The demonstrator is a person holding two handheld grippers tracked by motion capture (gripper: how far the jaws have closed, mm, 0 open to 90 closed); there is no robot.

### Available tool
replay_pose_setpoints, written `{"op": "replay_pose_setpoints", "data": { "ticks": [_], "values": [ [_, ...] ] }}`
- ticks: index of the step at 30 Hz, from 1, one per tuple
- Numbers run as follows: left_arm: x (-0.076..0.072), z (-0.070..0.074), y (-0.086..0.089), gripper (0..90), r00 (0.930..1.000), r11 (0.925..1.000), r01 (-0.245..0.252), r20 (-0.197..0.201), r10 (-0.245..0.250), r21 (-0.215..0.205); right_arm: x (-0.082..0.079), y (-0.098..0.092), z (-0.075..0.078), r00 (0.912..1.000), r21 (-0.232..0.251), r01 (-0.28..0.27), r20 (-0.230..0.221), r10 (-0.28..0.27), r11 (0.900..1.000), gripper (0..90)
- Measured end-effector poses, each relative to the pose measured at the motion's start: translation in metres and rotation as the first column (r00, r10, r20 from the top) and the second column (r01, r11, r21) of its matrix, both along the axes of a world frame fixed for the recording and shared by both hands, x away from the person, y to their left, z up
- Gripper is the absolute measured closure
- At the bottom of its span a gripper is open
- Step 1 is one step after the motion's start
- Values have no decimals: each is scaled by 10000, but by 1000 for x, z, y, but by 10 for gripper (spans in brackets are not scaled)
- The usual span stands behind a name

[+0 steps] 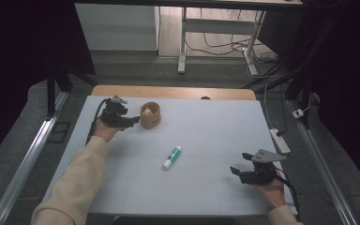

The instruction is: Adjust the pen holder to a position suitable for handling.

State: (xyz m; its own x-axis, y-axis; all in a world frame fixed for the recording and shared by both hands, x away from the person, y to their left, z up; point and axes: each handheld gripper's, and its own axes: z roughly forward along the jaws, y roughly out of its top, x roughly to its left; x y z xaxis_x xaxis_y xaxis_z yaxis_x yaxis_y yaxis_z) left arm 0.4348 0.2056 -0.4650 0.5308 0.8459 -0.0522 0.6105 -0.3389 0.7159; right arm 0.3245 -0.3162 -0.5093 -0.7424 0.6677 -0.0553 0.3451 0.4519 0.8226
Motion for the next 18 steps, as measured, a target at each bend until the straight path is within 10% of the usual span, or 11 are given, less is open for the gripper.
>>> {"op": "replay_pose_setpoints", "data": {
  "ticks": [18],
  "values": [
    [32,-5,10,626,9984,9982,-560,-62,561,193,1,0,-2,9999,-36,-17,-101,17,10000,224]
  ]
}}
